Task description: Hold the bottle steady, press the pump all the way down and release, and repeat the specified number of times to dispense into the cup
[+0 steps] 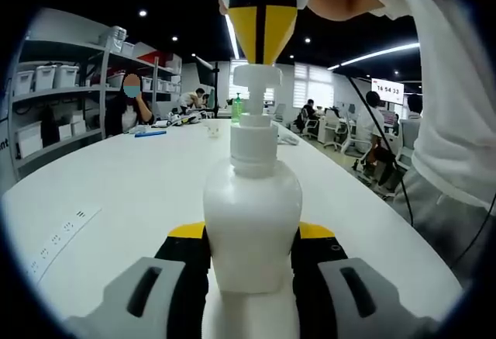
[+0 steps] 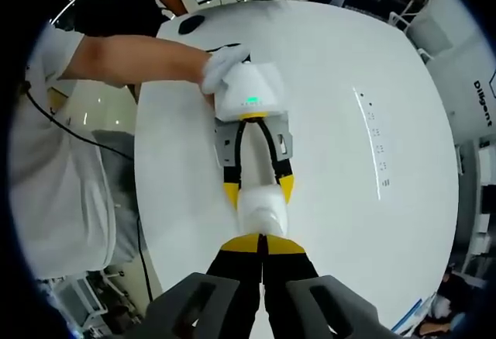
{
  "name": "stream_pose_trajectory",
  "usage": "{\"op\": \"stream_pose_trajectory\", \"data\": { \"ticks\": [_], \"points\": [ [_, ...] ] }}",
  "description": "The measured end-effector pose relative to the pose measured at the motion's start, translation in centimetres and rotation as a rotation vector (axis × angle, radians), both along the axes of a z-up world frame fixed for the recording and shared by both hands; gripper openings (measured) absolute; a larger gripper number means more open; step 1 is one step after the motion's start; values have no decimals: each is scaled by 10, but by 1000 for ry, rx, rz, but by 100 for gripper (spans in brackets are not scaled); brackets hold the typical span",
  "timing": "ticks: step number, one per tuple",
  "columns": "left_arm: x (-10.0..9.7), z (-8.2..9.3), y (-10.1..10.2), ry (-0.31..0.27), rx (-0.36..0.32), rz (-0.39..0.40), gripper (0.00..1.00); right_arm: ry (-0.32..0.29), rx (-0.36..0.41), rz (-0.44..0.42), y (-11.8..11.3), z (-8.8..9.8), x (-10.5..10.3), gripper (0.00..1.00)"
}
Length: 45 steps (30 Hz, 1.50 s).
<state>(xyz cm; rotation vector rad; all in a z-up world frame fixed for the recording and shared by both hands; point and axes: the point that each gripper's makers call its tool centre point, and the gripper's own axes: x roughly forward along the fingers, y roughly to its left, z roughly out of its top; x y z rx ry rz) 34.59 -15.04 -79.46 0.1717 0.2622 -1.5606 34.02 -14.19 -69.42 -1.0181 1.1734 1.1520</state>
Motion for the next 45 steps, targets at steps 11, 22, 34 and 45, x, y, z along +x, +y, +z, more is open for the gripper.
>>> {"op": "stream_pose_trajectory", "data": {
  "ticks": [11, 22, 34, 45],
  "points": [
    [1, 0, 0, -2, -6, 1, 40, 15, -66, 12, -4, -9, 10, 0],
    [1, -1, -1, -3, -14, 6, 40, 14, -45, -38, -2, -12, 13, 0],
    [-1, -1, -1, -2, -1, 7, 40, -6, 26, -71, -5, 8, 8, 0],
    [-1, -2, -1, -1, 2, 5, 40, -15, 34, -45, -3, 8, 9, 0]
  ]
}}
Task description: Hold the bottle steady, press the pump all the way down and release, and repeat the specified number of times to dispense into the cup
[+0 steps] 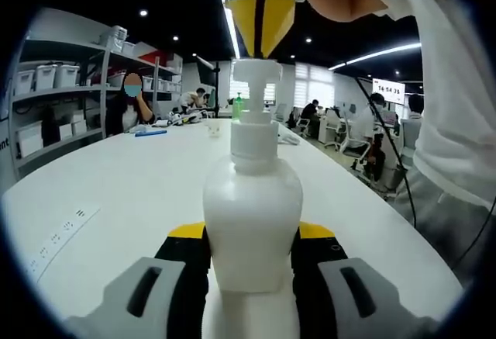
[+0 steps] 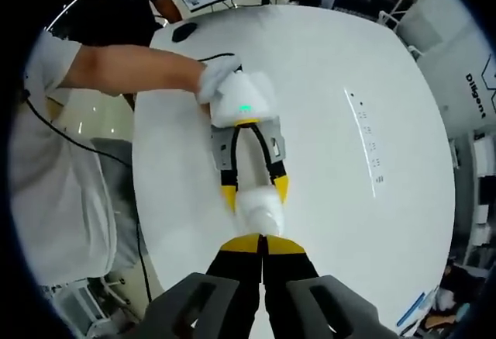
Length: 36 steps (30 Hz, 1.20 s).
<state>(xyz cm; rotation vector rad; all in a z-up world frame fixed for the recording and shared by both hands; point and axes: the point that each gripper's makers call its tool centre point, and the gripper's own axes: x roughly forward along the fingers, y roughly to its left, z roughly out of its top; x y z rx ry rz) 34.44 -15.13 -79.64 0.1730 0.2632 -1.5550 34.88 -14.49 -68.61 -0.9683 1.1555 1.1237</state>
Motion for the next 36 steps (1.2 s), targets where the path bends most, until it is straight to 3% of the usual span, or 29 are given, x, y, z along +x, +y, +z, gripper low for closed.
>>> {"op": "stream_pose_trajectory", "data": {
  "ticks": [3, 4, 5, 15, 21, 26, 27, 29, 30, 31, 32, 33, 35, 36],
  "points": [
    [0, 0, 0, 0, 2, -1, 40, -7, -4, 4, -1, -3, 1, 0],
    [0, 0, 0, -1, 2, -2, 39, 21, -14, -4, -4, -6, -1, 0],
    [0, 0, 0, -1, 3, -2, 39, 0, -3, 5, -2, -5, 3, 0],
    [1, 0, -1, -1, 2, -6, 39, 2, -24, 7, -4, -7, 10, 0],
    [1, -1, -1, -2, 1, -11, 39, 23, -28, 28, 0, -8, 1, 0],
    [1, -1, -1, -3, 5, -13, 39, 24, -47, 26, -1, -9, 8, 0],
    [1, -1, -1, -2, 5, -12, 39, 16, -53, 28, 1, -10, 0, 0],
    [1, -1, -1, -3, 4, -12, 39, 22, -83, 51, -2, -10, -5, 0],
    [1, -1, -1, -3, 4, -12, 39, 24, -69, 51, -1, -11, 3, 0],
    [1, -1, -1, -3, 3, -12, 39, 56, -68, -1, -3, -14, 1, 0],
    [1, -1, -1, -4, 2, -12, 39, 59, -70, 0, -3, -15, -1, 0],
    [1, -1, -2, -4, 1, -9, 39, 43, -67, 31, -2, -22, -1, 0],
    [0, -2, -1, -4, 0, -7, 39, 34, -71, 6, 3, -22, 3, 0],
    [1, -2, -1, -5, -1, -8, 39, 63, -86, 12, -1, -20, 3, 0]
  ]
}}
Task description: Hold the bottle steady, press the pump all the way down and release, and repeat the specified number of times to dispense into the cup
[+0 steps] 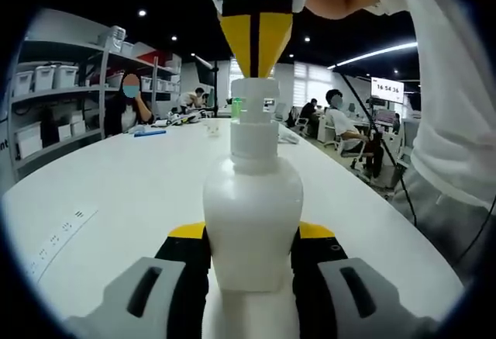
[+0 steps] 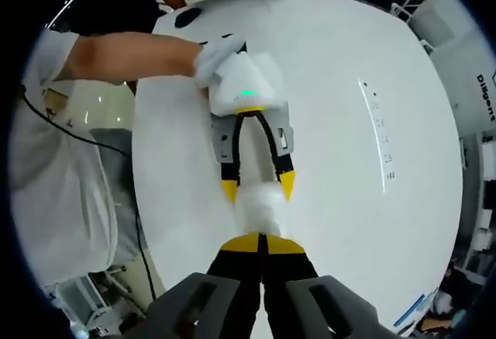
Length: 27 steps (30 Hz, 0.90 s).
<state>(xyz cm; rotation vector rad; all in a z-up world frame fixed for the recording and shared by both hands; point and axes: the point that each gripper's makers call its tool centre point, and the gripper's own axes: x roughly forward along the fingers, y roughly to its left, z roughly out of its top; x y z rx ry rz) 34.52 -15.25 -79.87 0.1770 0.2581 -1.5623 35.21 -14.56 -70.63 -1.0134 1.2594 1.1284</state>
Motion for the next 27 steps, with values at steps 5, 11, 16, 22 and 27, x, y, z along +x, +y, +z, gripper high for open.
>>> {"op": "stream_pose_trajectory", "data": {
  "ticks": [5, 11, 16, 22, 27],
  "points": [
    [-1, 0, 0, 0, 1, -4, 39, -33, -3, 46, -4, 4, 1, 0],
    [-1, 0, 0, -2, 3, -1, 39, -23, 72, -17, 1, 10, 2, 0],
    [-2, 0, 0, -1, 9, -4, 39, -46, 85, -5, -1, 13, -5, 0],
    [-3, 0, 0, 2, 10, -1, 39, -47, 107, 10, -1, 13, -9, 0],
    [-2, 0, -1, 5, 8, -3, 39, -27, 130, 21, -1, 13, -13, 0]
  ]
}}
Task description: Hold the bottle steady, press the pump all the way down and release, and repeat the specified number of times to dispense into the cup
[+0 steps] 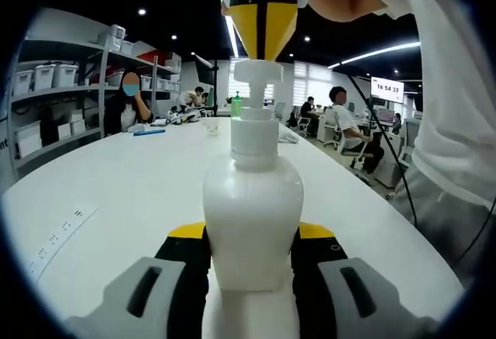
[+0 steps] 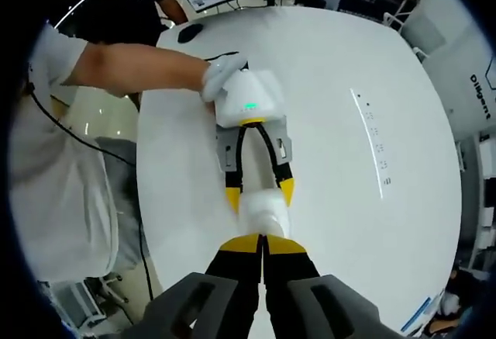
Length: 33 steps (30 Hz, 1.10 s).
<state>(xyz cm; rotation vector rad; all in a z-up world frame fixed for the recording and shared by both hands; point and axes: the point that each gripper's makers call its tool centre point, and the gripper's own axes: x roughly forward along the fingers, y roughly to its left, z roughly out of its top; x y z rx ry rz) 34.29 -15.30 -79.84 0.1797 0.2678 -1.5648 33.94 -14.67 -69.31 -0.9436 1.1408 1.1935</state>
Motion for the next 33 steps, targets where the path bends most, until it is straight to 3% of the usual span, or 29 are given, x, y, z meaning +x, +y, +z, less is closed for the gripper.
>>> {"op": "stream_pose_trajectory", "data": {
  "ticks": [6, 8, 9, 10, 14, 16, 17, 19, 20, 21, 22, 24, 30, 33],
  "points": [
    [0, 0, 0, 1, 1, -1, 39, 7, 32, 36, -3, 2, -3, 1],
    [0, 0, 0, 2, -1, 0, 39, 3, 44, 43, -3, 2, -2, 17],
    [0, 0, 0, 5, -4, 2, 39, 101, 98, 27, 3, 6, -20, 24],
    [0, 0, 0, 4, -4, 2, 39, 96, 109, 15, 4, 6, -20, 31],
    [0, 0, -1, 6, -3, 2, 39, 46, 132, 34, -4, 9, -18, 36],
    [0, -1, -1, 4, -2, 2, 39, 69, 164, 16, -4, 11, -20, 51],
    [0, -1, -1, 5, -3, 1, 39, 44, 240, -4, 0, 15, -16, 60],
    [1, -1, -1, 6, -3, 1, 39, 34, 242, -14, -9, 13, -18, 83],
    [1, -1, -1, 6, -3, 0, 39, 32, 300, 55, -5, 14, -22, 84],
    [1, -1, -1, 8, -3, 0, 39, 32, 306, 63, -6, 14, -23, 86],
    [1, -1, -1, 8, -3, 0, 39, 11, 307, -7, -11, 11, -20, 96],
    [1, -1, -1, 10, -3, 1, 39, -23, 346, 81, -10, 10, -21, 100],
    [1, -2, -2, 9, 1, -1, 39, -50, 371, 39, -28, -2, -18, 100],
    [1, -2, -2, 12, -5, -1, 39, -61, 445, -28, -28, 2, -13, 100]
  ]
}}
